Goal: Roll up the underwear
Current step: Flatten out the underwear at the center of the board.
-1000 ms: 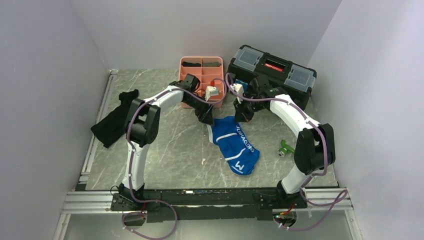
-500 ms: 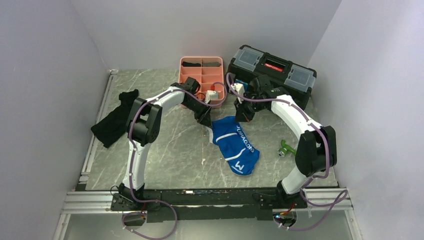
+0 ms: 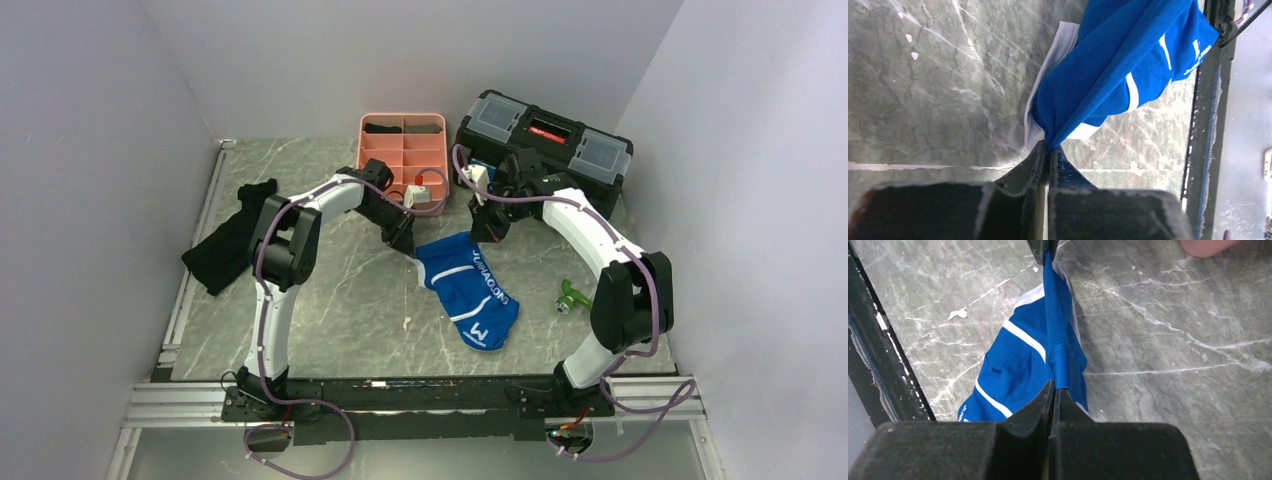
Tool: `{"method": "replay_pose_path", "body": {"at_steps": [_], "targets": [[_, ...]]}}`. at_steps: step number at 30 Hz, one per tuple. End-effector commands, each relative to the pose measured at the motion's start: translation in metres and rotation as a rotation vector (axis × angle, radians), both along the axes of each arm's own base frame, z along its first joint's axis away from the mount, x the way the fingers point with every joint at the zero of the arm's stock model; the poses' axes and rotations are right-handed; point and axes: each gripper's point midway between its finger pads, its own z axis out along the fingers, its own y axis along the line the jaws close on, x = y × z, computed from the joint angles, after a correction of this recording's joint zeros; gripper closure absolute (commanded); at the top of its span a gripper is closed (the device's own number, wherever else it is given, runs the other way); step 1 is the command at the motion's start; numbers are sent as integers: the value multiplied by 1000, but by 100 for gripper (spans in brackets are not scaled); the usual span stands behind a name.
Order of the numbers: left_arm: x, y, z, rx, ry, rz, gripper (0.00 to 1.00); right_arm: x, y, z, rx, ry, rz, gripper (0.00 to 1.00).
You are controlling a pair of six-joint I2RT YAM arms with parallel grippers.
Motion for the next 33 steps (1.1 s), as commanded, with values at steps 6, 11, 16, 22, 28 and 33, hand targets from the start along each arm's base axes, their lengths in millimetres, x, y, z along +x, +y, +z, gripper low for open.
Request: {"method": "replay_pose_path", "body": {"at_steps": [6,11,16,22,28,33], "targets": [[5,10,84,4,-208,47,100,8,10,44,63,-48,29,100],[13,27,163,19,-414,181,100,15,13,105,101,-181,27,100],[3,40,266,-17,-616,240,100,12,17,195,183,-348,29,100],[-41,48,318,24,-787,195,100,-22,20,254,279,-479,70,100],[-103,54,325,40,-884,75,100,-80,20,266,330,-523,201,100],[-160,48,328,4,-921,-24,100,-126,14,263,361,-561,266,100]]}}
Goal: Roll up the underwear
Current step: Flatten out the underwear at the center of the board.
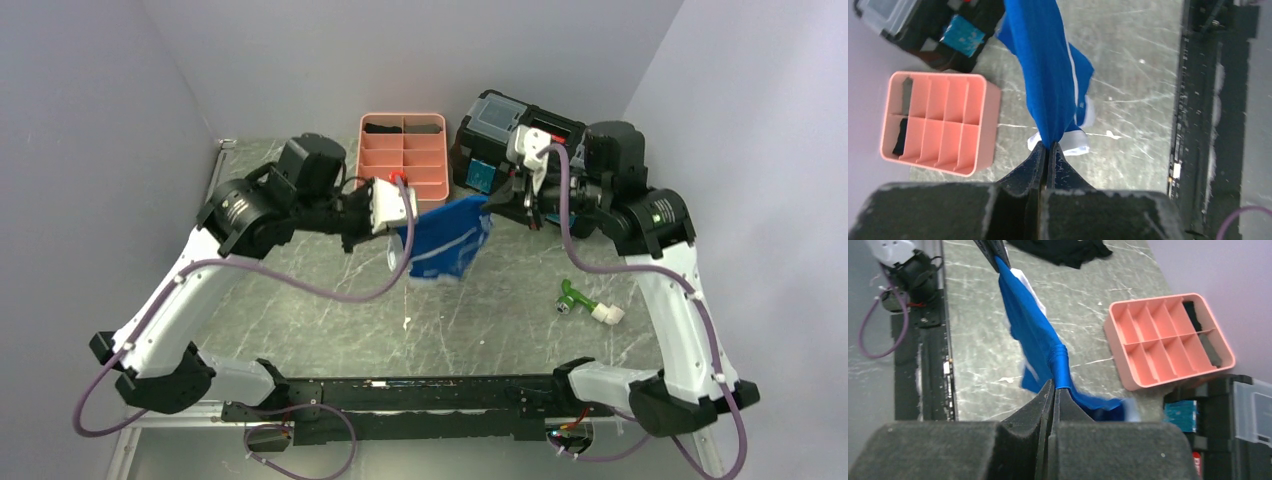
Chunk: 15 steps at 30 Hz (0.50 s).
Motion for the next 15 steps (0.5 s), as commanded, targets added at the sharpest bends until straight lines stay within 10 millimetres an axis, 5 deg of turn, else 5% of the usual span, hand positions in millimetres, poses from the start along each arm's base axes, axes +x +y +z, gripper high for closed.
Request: {"method": "replay_pose_path", "body": {"at_steps": [1,5,9,14,15], "targets": [[-43,7,5,23,-43,-61,100,-42,-3,-1,30,-32,85,100],[-46,9,-12,32,-24,-61,100,-44,-7,-12,43,-6,39,100],[-10,18,-55,82,-58,55,100,-2,-7,-46,-5,82,-85,100],[58,43,-152,156,166,235,100,77,11,-146,-123,293,-171,100],[71,45,-174,175,209,270,93,93,13,-171,-154,329,-188,100]]}}
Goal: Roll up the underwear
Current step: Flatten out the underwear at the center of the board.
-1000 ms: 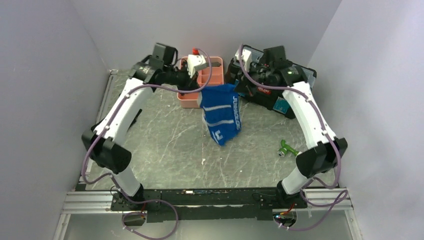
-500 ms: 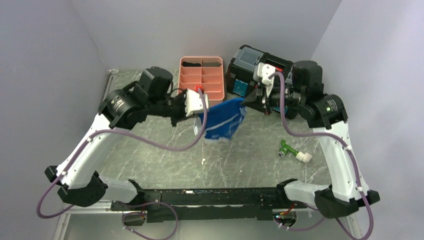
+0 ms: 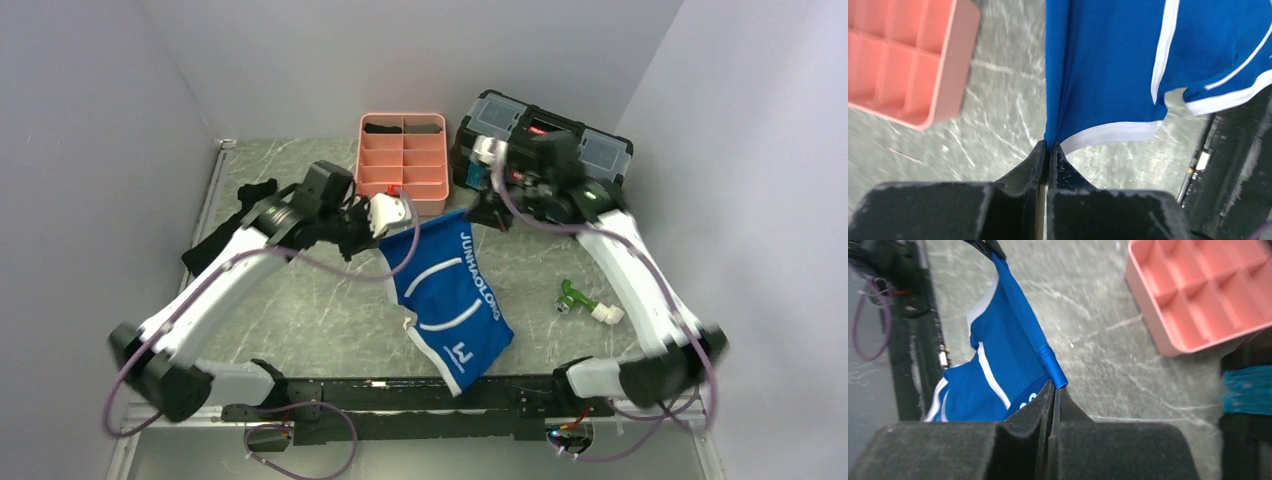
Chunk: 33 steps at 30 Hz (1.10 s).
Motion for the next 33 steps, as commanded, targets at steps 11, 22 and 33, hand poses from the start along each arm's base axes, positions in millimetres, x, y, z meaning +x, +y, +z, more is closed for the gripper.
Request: {"method": "replay_pose_path", "body": {"at_steps": [11,22,33], "targets": [[169,55,-185,189,303,617,12,168,9,-190,-310,232,-252,27],[77,24,-123,-111,316,278,1,48,-15,-173,-265,271,-92,18],[55,-19,-161,-266,757,141,8,-57,-18,-199,-213,506,228,32]]}}
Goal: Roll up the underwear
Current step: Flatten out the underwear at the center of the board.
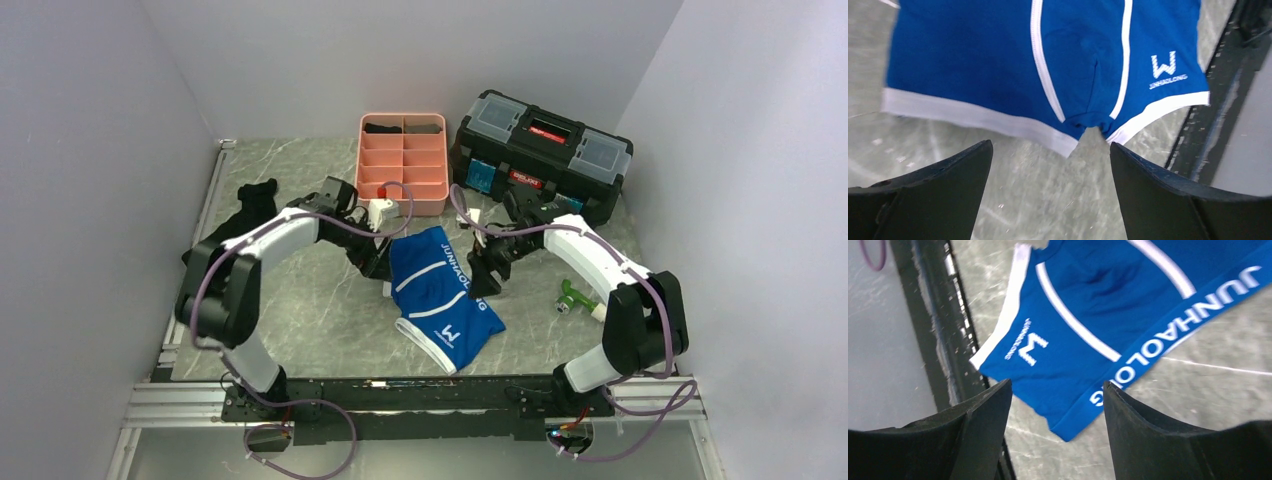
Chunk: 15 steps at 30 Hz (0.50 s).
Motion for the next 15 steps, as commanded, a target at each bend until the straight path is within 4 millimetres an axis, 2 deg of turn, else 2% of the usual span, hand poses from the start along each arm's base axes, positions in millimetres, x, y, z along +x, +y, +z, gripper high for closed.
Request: {"method": "replay_pose_path", "body": {"at_steps": [1,5,8,15], "targets": [[4,-27,10,-180,167,-50,9,-35,0,-7,55,70,113,32],[16,-35,-1,-192,237,-54,10,-52,1,-33,-27,75,177,33],[25,-35,-15,-160,276,-35,10,-67,10,-48,-72,54,240,33],[29,-24,-51,-46,348,6,11,-104,30,-74,-166,54,426,37]]}}
